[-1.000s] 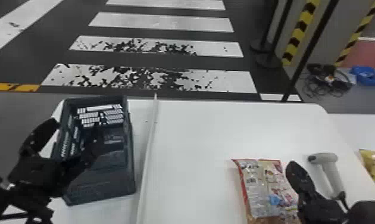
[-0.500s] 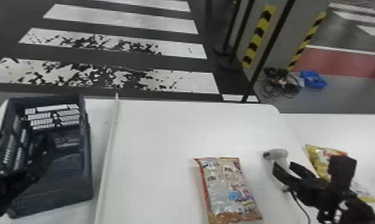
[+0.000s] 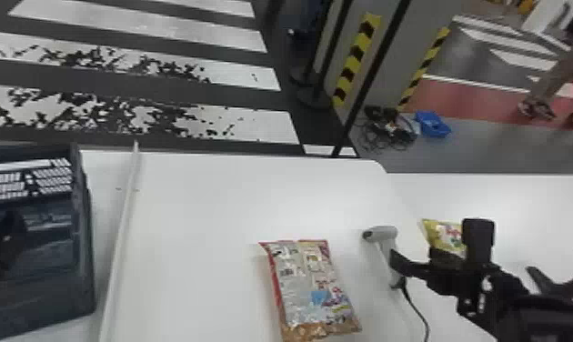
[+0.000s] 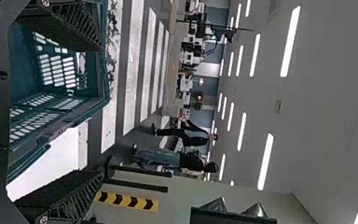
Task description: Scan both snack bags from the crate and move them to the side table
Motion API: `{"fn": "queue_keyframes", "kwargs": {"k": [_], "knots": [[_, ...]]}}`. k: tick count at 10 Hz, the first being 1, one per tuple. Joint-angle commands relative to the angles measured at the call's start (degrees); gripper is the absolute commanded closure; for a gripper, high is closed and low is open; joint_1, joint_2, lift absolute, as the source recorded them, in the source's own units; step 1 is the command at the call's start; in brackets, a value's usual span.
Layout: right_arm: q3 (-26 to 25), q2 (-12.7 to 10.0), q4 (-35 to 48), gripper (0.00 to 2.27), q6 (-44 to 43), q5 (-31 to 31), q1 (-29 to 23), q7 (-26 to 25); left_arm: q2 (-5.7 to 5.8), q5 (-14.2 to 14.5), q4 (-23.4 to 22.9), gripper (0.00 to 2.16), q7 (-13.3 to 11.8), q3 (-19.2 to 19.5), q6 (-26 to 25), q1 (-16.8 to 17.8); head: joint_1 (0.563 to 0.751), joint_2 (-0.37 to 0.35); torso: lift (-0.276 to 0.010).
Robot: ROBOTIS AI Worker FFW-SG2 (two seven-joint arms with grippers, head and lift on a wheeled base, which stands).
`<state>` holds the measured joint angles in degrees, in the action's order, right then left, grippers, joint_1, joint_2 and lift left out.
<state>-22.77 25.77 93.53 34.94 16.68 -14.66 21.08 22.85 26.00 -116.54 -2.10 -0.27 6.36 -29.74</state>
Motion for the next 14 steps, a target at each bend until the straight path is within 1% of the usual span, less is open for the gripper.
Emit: {"fn": "queue_keyframes", "kwargs": {"k": [1, 2, 4, 6, 7, 8, 9, 10, 11, 14], "knots": [[1.2, 0.2, -2.5, 0.01, -0.2, 0.0, 1.7, 0.6, 0.0, 0.2, 0.9, 0.05, 0.1, -0.2, -0.2, 0.8, 0.695, -0.316, -0.095], [2.3, 0.3, -3.9, 0.01, -0.9, -0.2, 2.4, 1.1, 0.18, 0.5, 1.3, 0.05, 0.0, -0.2, -0.2, 1.2, 0.695, -0.311, -0.095], [3.6, 1.5, -7.3, 0.01, -2.8, -0.2, 3.9, 1.5, 0.53, 0.8, 1.7, 0.05, 0.0, -0.3, -0.2, 1.4, 0.695, -0.297, -0.095], [5.4, 1.5, -10.7, 0.03, -4.2, -0.1, 5.7, 2.0, 0.53, 0.8, 2.6, 0.05, 0.0, -0.3, 0.0, 1.6, 0.695, -0.295, -0.095], [6.5, 1.4, -12.5, 0.05, -5.1, -0.2, 6.6, 2.0, 0.53, 0.8, 2.8, 0.05, 0.0, -0.7, 0.2, 1.9, 0.695, -0.293, -0.095], [7.5, 1.6, -15.1, 0.18, -6.5, -0.3, 8.1, 2.7, 0.53, 0.8, 2.8, 0.05, 0.0, -0.7, 0.2, 1.9, 0.695, -0.286, -0.095], [7.8, 1.7, -16.3, 1.04, -6.7, -0.9, 8.5, 3.3, 0.62, 0.8, 3.0, 0.05, 0.0, -1.0, 0.2, 2.2, 0.695, -0.28, -0.095], [7.9, 2.0, -16.3, 2.11, -5.8, -1.3, 8.4, 3.2, 0.71, 0.8, 3.1, 0.05, 0.0, -1.2, 0.2, 2.4, 0.695, -0.279, -0.095], [7.9, 2.2, -16.2, 2.24, -6.0, -1.6, 8.4, 3.4, 0.71, 0.8, 3.2, 0.05, 0.0, -1.2, 0.2, 2.4, 0.695, -0.281, -0.095], [6.3, 2.1, -14.5, 2.24, -6.0, -1.2, 7.0, 2.6, 0.53, 0.8, 3.3, 0.05, 0.0, -1.5, 0.4, 2.5, 0.695, -0.292, -0.095]]}}
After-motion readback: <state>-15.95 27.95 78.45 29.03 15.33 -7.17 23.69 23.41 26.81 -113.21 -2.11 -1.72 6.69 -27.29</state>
